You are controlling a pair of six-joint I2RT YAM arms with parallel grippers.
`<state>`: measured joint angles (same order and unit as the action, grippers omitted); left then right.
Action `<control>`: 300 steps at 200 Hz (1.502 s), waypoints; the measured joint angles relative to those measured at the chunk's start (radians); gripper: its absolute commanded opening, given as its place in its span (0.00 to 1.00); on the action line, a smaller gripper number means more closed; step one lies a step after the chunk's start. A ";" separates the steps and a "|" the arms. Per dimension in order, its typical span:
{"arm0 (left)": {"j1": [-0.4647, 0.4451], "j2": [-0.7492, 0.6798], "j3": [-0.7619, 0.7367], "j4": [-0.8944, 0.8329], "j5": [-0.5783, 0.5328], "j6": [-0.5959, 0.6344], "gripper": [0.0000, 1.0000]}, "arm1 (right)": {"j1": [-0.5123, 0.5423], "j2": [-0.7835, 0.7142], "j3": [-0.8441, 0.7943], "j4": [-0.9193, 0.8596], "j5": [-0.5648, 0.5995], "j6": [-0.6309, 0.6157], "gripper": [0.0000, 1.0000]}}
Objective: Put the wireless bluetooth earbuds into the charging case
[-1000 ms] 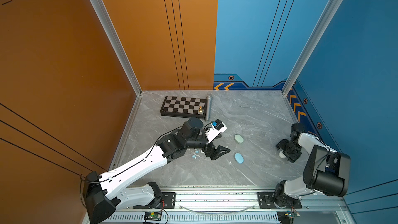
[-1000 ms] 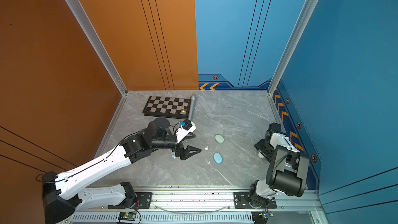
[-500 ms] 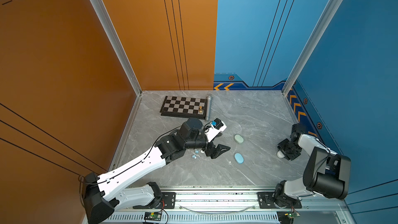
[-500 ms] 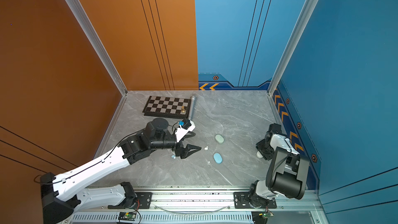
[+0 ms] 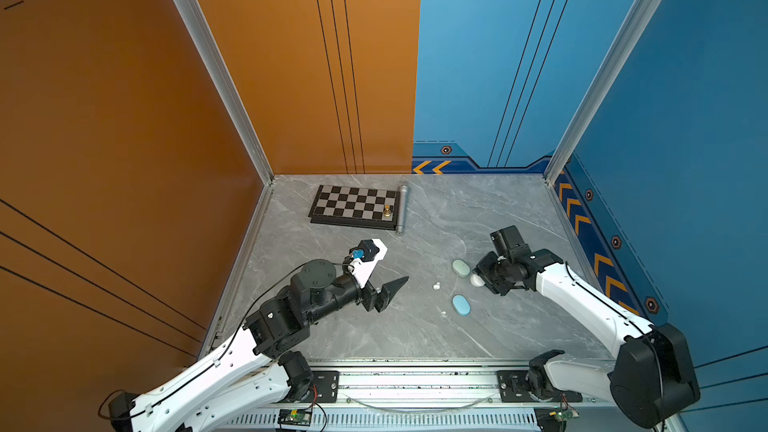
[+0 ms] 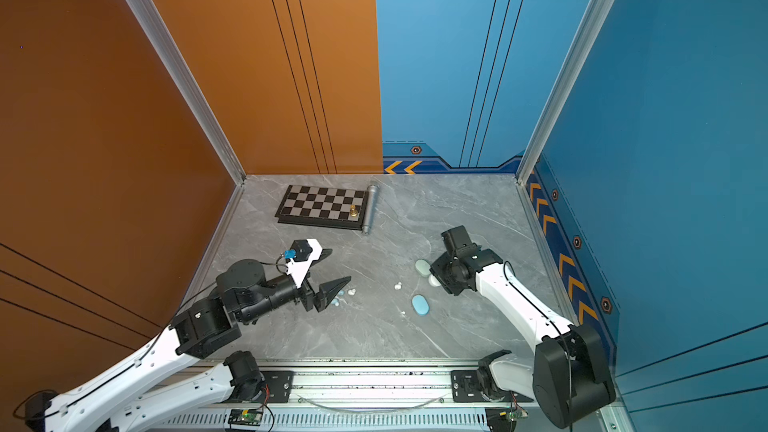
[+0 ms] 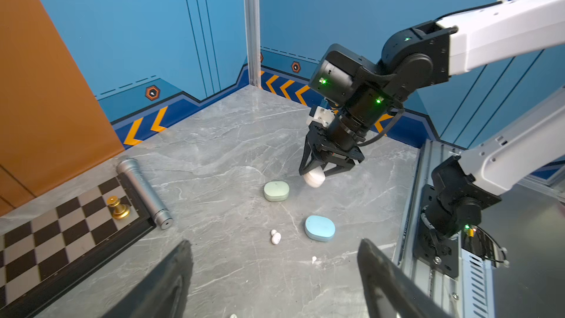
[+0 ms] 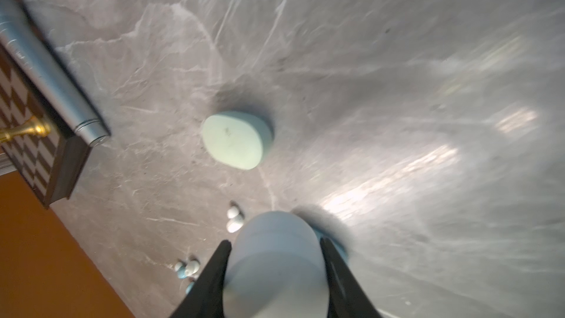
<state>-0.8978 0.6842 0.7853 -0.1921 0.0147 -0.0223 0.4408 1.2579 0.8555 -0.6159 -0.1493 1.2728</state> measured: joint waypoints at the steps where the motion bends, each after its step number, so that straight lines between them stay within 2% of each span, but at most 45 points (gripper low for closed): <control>1: 0.000 -0.002 0.000 -0.001 -0.002 0.000 0.85 | 0.006 0.001 0.002 0.001 0.001 0.006 0.30; 26: 0.000 -0.053 0.000 -0.028 -0.050 0.012 0.85 | 0.179 0.060 0.049 0.050 0.043 0.204 0.30; 63: 0.000 -0.101 0.000 -0.069 -0.085 0.026 0.85 | 0.323 0.210 0.093 0.087 0.098 0.443 0.29; 105: 0.000 -0.103 0.000 -0.092 -0.094 0.041 0.85 | 0.387 0.335 0.118 0.105 0.128 0.627 0.30; 153: 0.000 -0.085 0.000 -0.095 -0.093 0.053 0.85 | 0.409 0.456 0.165 0.119 0.127 0.715 0.32; 193: 0.000 -0.078 0.000 -0.098 -0.092 0.060 0.85 | 0.422 0.506 0.207 0.130 0.123 0.736 0.45; 196: 0.000 -0.078 0.000 -0.098 -0.092 0.060 0.89 | 0.423 0.508 0.210 0.130 0.122 0.736 0.46; 205: 0.000 -0.078 0.000 -0.098 -0.089 0.065 0.91 | 0.423 0.512 0.217 0.130 0.120 0.735 0.50; 246: 0.000 -0.074 0.019 -0.132 -0.059 0.072 0.94 | 0.415 0.501 0.241 0.128 0.090 0.656 0.63; 275: 0.000 -0.076 0.029 -0.155 -0.047 0.084 0.95 | 0.381 0.378 0.241 0.089 0.081 0.545 0.65; 289: 0.000 -0.077 0.031 -0.167 -0.042 0.088 0.95 | 0.351 0.293 0.256 0.073 0.078 0.433 0.65; 300: 0.000 -0.078 0.032 -0.176 -0.037 0.094 0.96 | 0.314 0.229 0.277 0.082 0.067 0.284 0.64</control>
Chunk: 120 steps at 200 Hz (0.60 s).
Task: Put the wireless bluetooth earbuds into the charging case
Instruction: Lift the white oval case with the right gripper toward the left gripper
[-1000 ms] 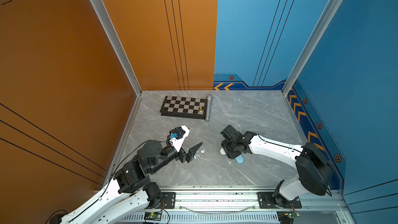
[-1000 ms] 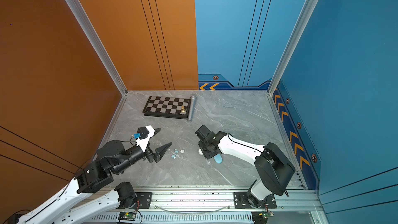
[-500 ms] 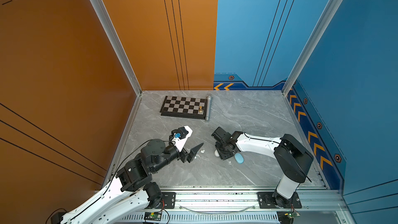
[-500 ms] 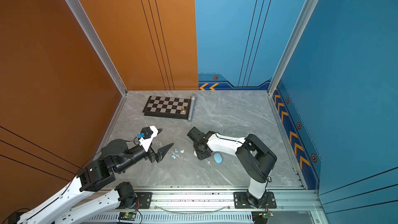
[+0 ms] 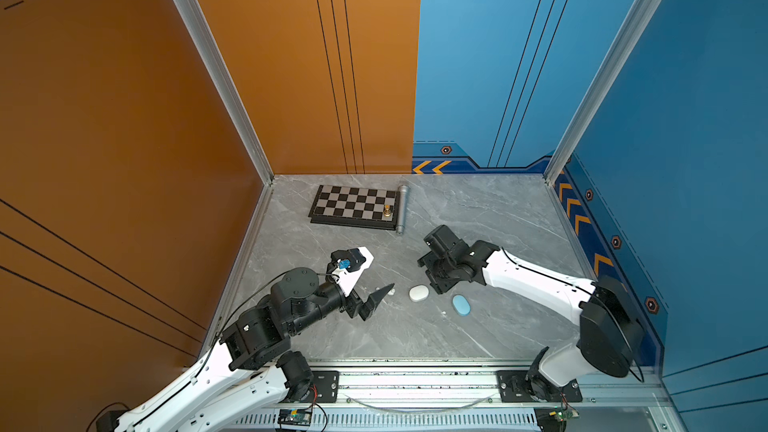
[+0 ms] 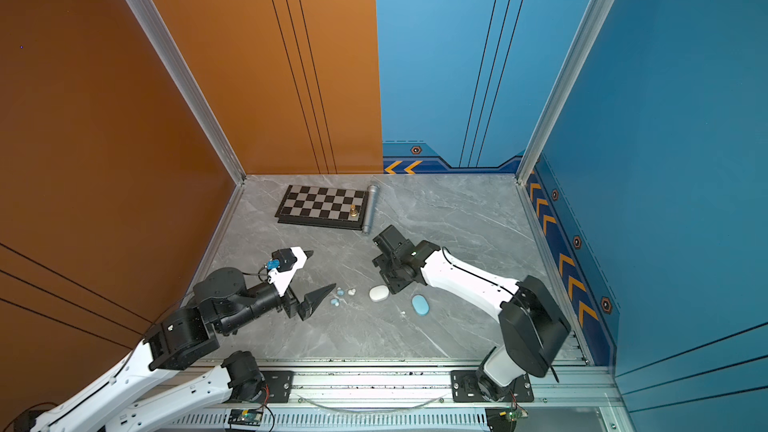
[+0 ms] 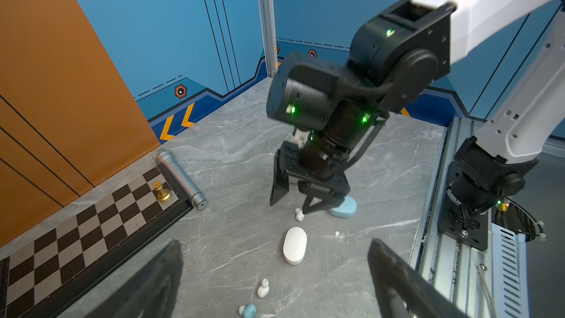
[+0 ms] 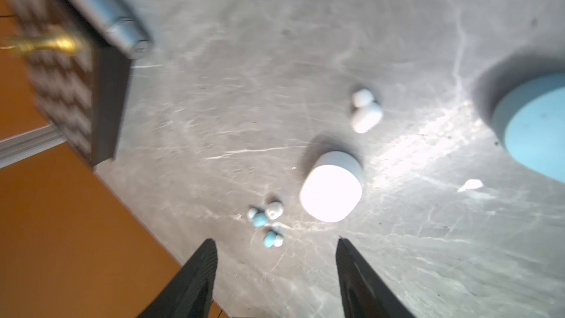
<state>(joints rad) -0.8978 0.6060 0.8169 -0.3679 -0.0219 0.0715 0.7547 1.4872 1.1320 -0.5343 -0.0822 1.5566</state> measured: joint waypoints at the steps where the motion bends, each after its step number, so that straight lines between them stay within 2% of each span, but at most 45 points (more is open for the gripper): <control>1: 0.000 0.000 0.000 -0.001 0.000 0.000 0.96 | -0.003 -0.004 0.001 0.002 -0.001 -0.007 0.63; 17: 0.000 -0.002 0.003 -0.019 0.012 0.011 0.96 | -0.062 -0.070 0.014 0.069 -0.078 -0.284 0.63; 33: 0.000 -0.004 0.003 -0.041 0.031 0.021 0.95 | -0.104 -0.103 0.026 0.102 -0.190 -0.643 0.63; 54: 0.000 -0.003 0.003 -0.077 0.051 0.034 0.95 | -0.094 -0.109 0.024 0.060 -0.303 -1.138 0.64; 79: 0.000 -0.002 0.003 -0.108 0.060 0.038 0.93 | -0.069 -0.096 -0.007 -0.028 -0.333 -1.655 0.65; 99: 0.000 -0.001 0.002 -0.118 0.060 0.037 0.93 | -0.078 -0.035 -0.010 -0.063 -0.341 -1.951 0.61; 120: 0.000 0.008 0.001 -0.123 0.060 0.037 0.92 | -0.080 0.057 -0.009 -0.077 -0.341 -2.164 0.62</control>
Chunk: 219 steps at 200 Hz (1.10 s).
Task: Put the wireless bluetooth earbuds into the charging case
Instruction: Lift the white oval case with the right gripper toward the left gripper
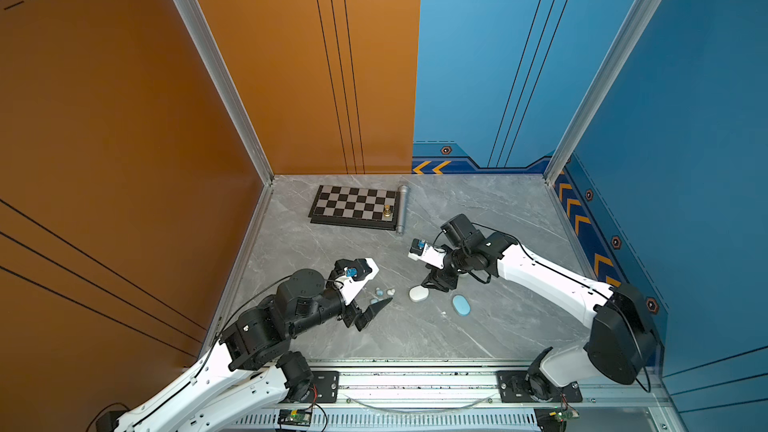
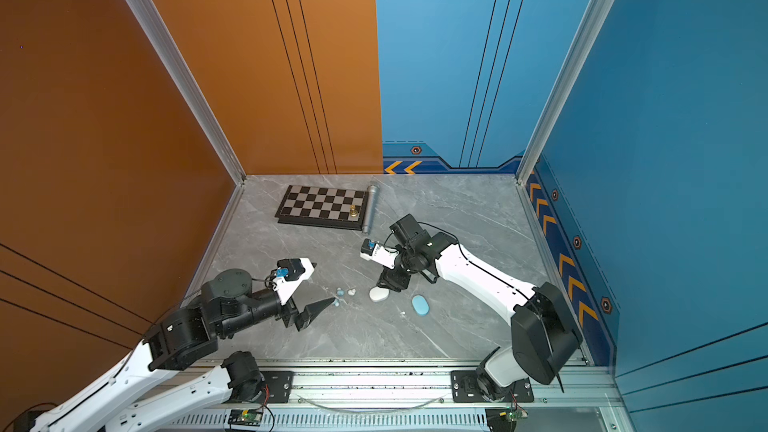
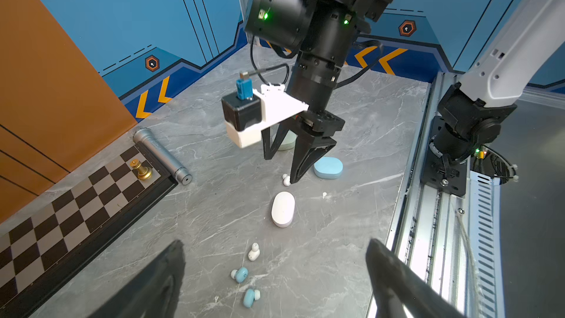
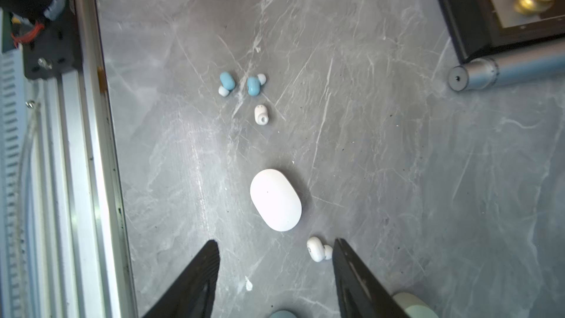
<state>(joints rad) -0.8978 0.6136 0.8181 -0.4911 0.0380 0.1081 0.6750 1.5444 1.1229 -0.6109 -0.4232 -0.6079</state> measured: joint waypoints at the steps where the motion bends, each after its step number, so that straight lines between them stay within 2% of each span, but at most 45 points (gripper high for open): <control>1: 0.000 0.000 0.000 0.000 0.000 0.000 0.92 | 0.000 0.003 0.000 -0.001 0.000 -0.006 0.62; 29: 0.000 0.019 -0.001 0.000 -0.004 -0.003 0.92 | 0.021 0.107 0.000 -0.010 0.002 -0.193 0.66; 63: 0.001 0.039 -0.008 0.001 -0.008 -0.004 0.92 | 0.067 0.175 0.000 0.006 0.011 -0.292 0.68; 148: 0.008 0.077 -0.008 0.008 -0.008 -0.011 0.92 | 0.084 0.221 0.000 0.122 0.097 -0.317 0.66; 219: 0.021 0.074 -0.008 0.009 -0.008 -0.011 0.92 | 0.083 0.235 -0.025 0.159 0.114 -0.315 0.56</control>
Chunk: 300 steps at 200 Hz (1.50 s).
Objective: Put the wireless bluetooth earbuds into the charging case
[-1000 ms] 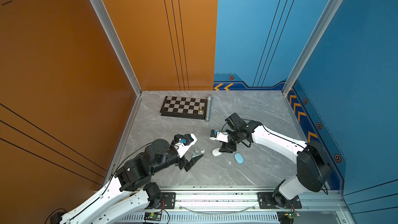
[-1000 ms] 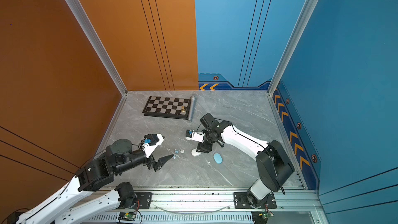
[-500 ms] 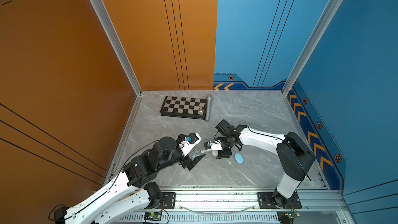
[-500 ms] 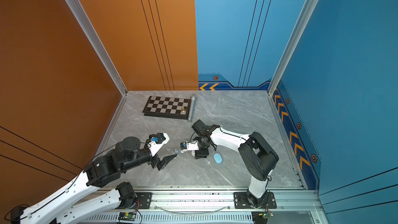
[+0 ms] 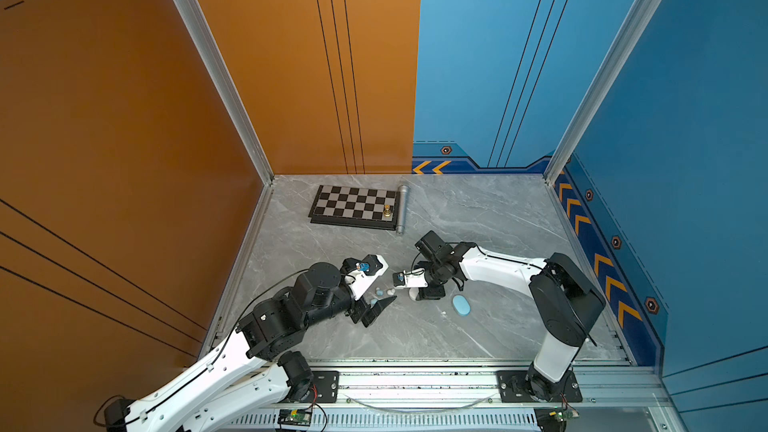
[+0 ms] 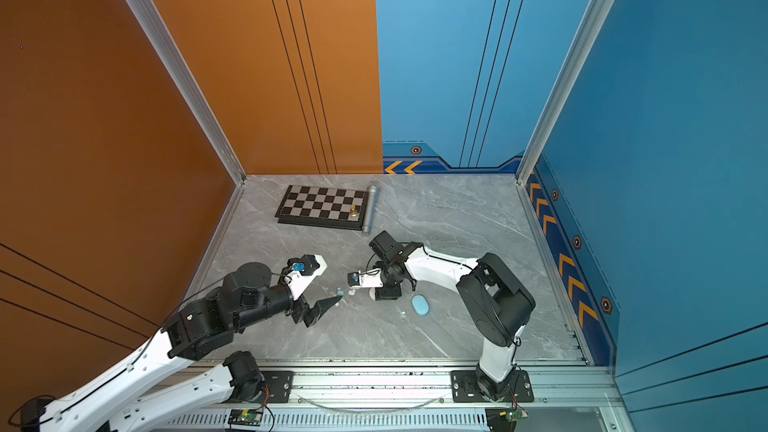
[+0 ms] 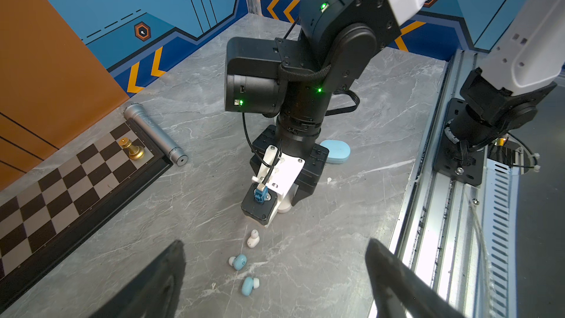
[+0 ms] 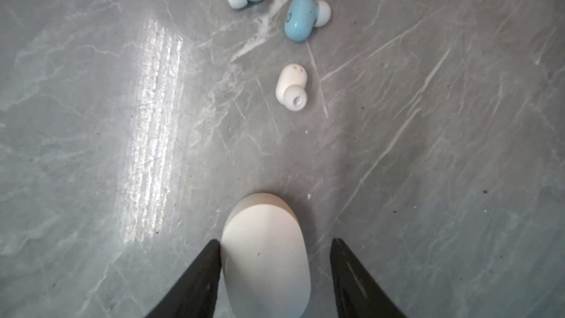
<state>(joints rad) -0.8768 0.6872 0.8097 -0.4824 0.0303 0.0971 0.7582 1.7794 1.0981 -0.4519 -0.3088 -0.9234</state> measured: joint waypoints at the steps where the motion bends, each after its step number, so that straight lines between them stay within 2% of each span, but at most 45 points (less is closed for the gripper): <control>1: 0.000 0.000 0.000 0.000 0.000 0.000 0.92 | 0.000 0.000 -0.001 0.000 0.000 0.000 0.55; 56: 0.015 0.000 0.000 0.000 0.002 0.000 0.92 | -0.012 0.000 -0.029 0.019 0.000 0.011 0.48; 129: 0.029 0.007 0.000 0.001 0.026 0.000 0.91 | -0.014 -0.004 -0.034 0.031 0.000 0.039 0.26; 167: 0.036 0.021 0.000 0.004 0.056 0.009 0.87 | -0.020 -0.083 -0.043 0.022 -0.012 0.094 0.24; 169: 0.036 0.022 0.000 0.005 0.060 0.008 0.84 | -0.021 -0.090 -0.043 0.020 -0.014 0.097 0.24; 199: 0.039 0.048 0.005 0.019 0.113 0.023 0.79 | -0.056 -0.218 0.018 -0.099 -0.140 0.185 0.26; 256: 0.039 0.088 0.039 0.076 0.318 0.023 0.77 | -0.105 -0.464 0.111 -0.226 -0.507 0.460 0.24; 300: 0.039 0.117 0.074 0.117 0.419 0.018 0.75 | -0.102 -0.562 0.154 -0.256 -0.640 0.594 0.22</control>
<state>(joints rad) -0.8379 0.8040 0.8837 -0.3656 0.4496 0.1154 0.6563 1.2171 1.2526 -0.7082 -0.9485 -0.3298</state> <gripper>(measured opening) 0.754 0.430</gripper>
